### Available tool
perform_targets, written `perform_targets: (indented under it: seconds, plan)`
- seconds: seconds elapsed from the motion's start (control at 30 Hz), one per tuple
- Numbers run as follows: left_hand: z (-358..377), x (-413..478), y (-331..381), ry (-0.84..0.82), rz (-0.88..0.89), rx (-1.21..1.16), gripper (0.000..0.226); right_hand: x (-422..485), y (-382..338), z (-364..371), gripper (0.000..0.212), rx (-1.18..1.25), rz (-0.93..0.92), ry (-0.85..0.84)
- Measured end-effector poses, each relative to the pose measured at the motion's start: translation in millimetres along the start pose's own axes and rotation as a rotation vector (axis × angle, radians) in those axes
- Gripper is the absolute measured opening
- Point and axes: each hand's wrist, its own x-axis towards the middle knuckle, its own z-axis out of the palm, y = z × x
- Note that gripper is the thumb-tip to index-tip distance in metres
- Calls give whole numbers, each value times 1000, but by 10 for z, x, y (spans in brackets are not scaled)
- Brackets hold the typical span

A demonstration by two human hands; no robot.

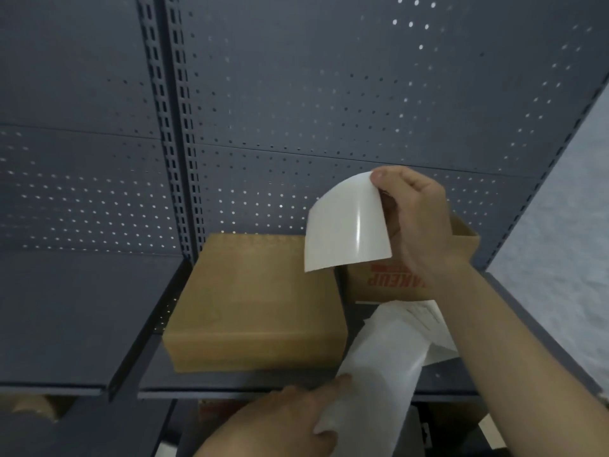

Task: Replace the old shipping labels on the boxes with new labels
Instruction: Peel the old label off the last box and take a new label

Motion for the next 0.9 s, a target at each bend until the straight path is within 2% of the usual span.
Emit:
perform_targets:
  seconds: [0.1, 0.2, 0.37, 0.47, 0.67, 0.77, 0.9]
  plan:
    - [-257, -177, -99, 20, 31, -91, 38, 46, 38, 163, 14, -28, -17, -23]
    - [-545, -340, -236, 47, 82, -463, 20, 56, 89, 306, 16, -70, -36, -43]
    - [-992, -442, -336, 547, 100, -1160, 25, -31, 156, 575, 10, -156, -108, -88]
    - [-1202, -384, -356, 597, 120, -1419, 35, -142, 196, 731, 8, -137, -149, -202]
    - [-1328, -237, -425, 602, 104, -1537, 53, -268, 350, 893, 11, -266, -250, -507]
    - [-1351, -186, -518, 613, 118, -1511, 41, -278, 401, 907, 13, -347, -249, -572]
    - [-1319, -100, -649, 636, 54, -1460, 24, -264, 483, 892, 18, -406, -253, -651]
